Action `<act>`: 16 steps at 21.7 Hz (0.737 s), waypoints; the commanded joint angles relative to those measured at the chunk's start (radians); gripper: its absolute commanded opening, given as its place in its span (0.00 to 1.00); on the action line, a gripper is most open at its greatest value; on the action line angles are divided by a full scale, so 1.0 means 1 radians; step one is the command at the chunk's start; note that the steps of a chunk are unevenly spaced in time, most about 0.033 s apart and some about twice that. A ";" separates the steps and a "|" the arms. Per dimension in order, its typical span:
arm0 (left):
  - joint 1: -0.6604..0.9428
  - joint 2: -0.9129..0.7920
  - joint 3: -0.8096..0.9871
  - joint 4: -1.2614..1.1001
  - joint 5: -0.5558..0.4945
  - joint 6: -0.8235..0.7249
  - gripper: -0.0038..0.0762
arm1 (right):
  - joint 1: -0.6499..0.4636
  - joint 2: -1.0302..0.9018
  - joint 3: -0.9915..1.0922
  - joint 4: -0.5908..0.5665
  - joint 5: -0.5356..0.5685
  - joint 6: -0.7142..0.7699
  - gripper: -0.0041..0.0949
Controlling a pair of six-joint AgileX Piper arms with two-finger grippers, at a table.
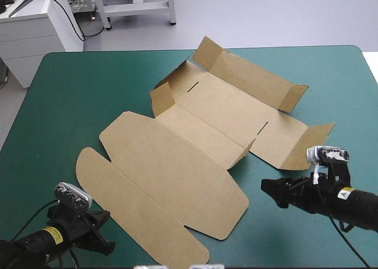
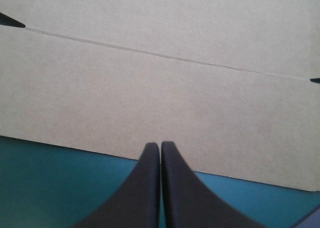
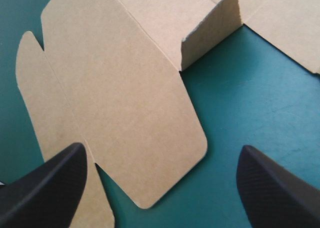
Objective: Fold the box
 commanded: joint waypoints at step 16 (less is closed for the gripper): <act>0.002 0.006 -0.034 -0.021 -0.052 -0.002 0.04 | 0.003 0.549 -0.149 0.327 -0.137 -0.058 0.80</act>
